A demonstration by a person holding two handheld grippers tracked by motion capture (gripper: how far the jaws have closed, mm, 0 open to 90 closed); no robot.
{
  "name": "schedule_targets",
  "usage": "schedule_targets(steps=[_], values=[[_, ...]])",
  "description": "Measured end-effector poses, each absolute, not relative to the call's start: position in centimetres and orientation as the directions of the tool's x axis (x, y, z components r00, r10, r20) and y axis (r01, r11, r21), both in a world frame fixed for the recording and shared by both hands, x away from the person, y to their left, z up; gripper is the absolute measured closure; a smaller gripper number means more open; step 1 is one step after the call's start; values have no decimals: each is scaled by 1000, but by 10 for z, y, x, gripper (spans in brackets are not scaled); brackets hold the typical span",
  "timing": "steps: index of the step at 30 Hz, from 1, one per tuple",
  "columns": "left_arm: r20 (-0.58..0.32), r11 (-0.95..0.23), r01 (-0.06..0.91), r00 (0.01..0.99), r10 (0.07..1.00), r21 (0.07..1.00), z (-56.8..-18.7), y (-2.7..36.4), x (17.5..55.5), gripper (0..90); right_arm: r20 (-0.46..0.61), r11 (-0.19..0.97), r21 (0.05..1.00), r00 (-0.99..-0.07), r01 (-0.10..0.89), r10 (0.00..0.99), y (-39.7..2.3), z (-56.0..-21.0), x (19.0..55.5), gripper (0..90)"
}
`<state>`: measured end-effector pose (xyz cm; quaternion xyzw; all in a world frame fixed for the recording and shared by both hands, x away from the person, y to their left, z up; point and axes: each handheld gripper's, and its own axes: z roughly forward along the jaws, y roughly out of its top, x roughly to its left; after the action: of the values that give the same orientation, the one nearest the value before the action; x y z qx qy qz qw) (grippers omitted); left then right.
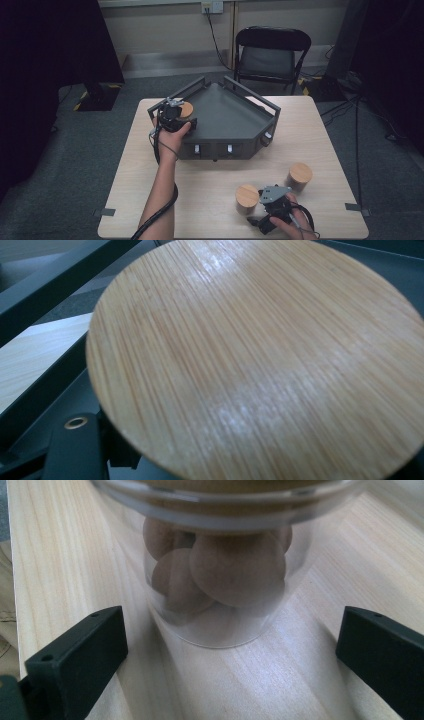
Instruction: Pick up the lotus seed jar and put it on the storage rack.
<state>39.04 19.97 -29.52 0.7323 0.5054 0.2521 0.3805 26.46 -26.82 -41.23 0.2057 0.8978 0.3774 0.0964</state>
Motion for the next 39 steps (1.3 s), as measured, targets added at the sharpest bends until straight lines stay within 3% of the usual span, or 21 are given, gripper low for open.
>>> schedule_targets(steps=[13,23,39], values=[[-6,-204,549,357,934,810,-295,199,388,236,-18,630,717,-897,296,442,-268,-412,265,0],[-27,-183,552,351,936,814,-294,207,384,77,-18,630,718,-897,296,442,-268,-412,265,0],[-28,-193,539,374,927,820,-292,212,374,58,-17,630,718,-897,297,442,-268,-412,265,0]])
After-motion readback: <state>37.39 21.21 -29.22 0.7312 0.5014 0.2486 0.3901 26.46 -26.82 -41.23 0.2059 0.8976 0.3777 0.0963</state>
